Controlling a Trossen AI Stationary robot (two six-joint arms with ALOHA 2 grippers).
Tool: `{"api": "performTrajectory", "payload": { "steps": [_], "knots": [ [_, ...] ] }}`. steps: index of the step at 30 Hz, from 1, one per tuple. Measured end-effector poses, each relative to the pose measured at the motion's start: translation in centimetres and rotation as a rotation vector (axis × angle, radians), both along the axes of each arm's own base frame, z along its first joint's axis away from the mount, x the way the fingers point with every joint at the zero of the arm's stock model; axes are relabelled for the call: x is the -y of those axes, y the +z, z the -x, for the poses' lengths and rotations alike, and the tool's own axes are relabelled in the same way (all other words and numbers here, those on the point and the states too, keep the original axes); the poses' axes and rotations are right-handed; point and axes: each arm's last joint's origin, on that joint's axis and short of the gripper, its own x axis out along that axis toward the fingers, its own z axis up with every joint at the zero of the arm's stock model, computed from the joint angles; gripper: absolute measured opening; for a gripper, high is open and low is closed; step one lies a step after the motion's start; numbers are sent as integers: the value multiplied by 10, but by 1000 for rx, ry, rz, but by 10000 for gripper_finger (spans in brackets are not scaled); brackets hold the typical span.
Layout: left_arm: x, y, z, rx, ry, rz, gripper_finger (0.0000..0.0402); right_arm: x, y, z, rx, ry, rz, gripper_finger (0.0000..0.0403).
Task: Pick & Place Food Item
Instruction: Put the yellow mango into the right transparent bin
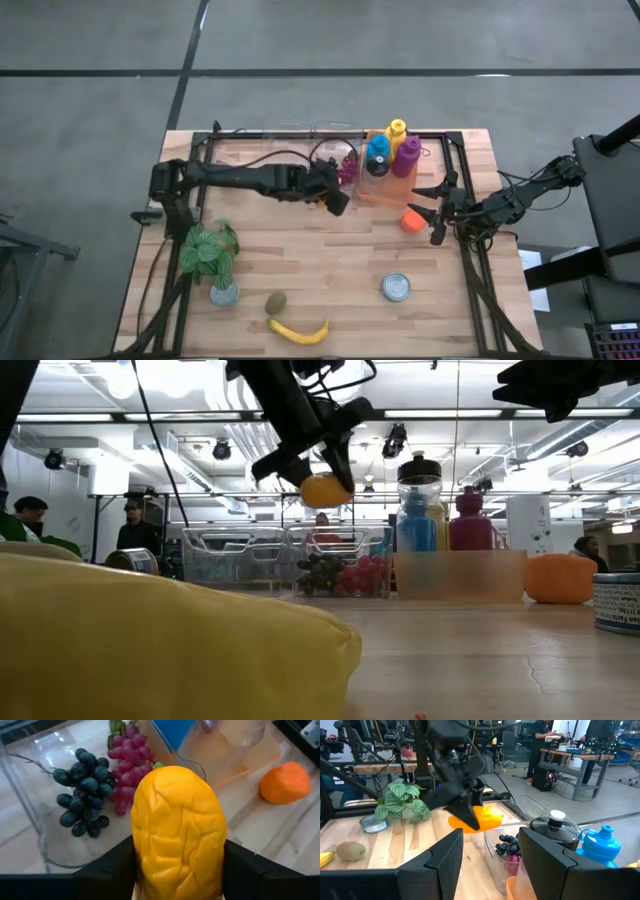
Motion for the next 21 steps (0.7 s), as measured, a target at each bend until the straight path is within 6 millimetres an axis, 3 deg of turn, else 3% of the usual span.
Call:
{"api": "performTrajectory", "payload": {
  "steps": [6, 13, 21],
  "knots": [
    [-1, -2, -5, 30, 8, -27, 221, 0, 0, 0, 0, 0, 0, 190],
    [-7, 12, -10, 81, -27, -96, 221, 0, 0, 0, 0, 0, -1, 190],
    [-57, 18, -4, 70, 36, -145, 221, 0, 0, 0, 0, 0, -1, 190]
  ]
}}
